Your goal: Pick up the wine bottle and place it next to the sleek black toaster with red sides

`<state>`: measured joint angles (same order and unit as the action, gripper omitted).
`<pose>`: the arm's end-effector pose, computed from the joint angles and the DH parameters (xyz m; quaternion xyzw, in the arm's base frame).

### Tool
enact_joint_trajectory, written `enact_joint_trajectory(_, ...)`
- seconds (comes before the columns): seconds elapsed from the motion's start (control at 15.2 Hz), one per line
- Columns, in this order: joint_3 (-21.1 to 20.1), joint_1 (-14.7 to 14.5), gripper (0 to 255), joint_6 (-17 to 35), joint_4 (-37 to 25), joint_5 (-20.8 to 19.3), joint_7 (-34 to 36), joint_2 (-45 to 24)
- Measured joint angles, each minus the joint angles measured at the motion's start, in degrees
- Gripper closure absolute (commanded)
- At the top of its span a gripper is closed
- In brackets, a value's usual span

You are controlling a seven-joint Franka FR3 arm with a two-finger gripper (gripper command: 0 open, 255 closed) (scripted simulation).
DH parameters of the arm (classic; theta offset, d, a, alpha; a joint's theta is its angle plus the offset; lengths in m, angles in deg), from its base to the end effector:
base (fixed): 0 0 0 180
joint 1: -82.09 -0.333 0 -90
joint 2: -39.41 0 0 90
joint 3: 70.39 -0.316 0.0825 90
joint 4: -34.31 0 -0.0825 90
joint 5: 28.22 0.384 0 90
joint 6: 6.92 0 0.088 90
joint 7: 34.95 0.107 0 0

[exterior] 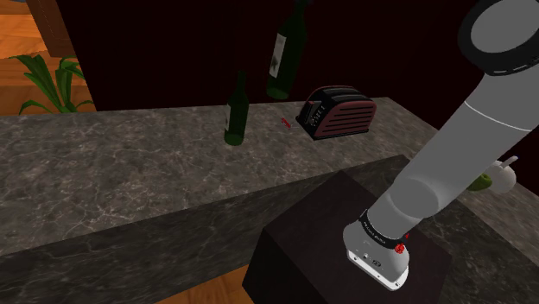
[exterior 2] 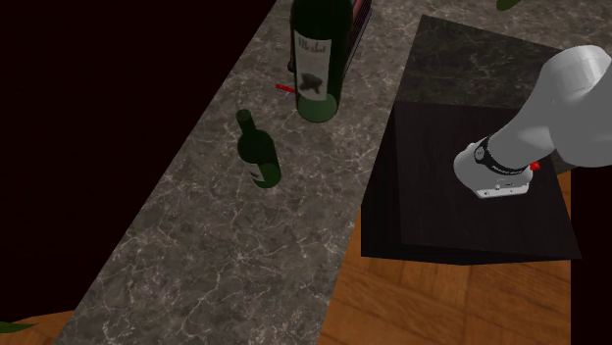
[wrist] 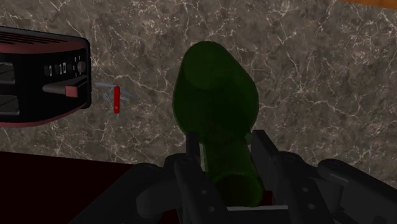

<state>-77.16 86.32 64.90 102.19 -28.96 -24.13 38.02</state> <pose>0.5123 0.0198 0.7571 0.9970 -0.0744 0.0227 0.0020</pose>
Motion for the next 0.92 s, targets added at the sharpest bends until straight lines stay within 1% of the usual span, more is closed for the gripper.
enact_joint_trajectory(0.13,1.25,1.33,255,0.07,-0.32,0.13,-2.54,-0.34)
enact_joint_trajectory(0.2,1.94,2.07,255,-0.38,-1.53,0.15,-3.96,-1.12)
enact_joint_trajectory(0.26,2.67,2.9,255,0.1,-0.77,0.29,-5.48,-0.83)
enact_joint_trajectory(0.4,4.18,4.61,255,-0.71,-3.53,0.43,-8.65,-2.78)
enact_joint_trajectory(0.53,5.41,6.12,255,-0.41,-4.08,0.64,-11.33,-3.62)
enact_joint_trajectory(0.66,6.69,7.81,255,-1.51,-7.43,0.89,-14.19,-5.88)
enact_joint_trajectory(0.79,7.66,9.26,255,-3.25,-12.65,1.22,-16.49,-9.36)
enact_joint_trajectory(0.92,8.69,11.13,255,-4.42,-16.16,1.66,-19.14,-11.72)
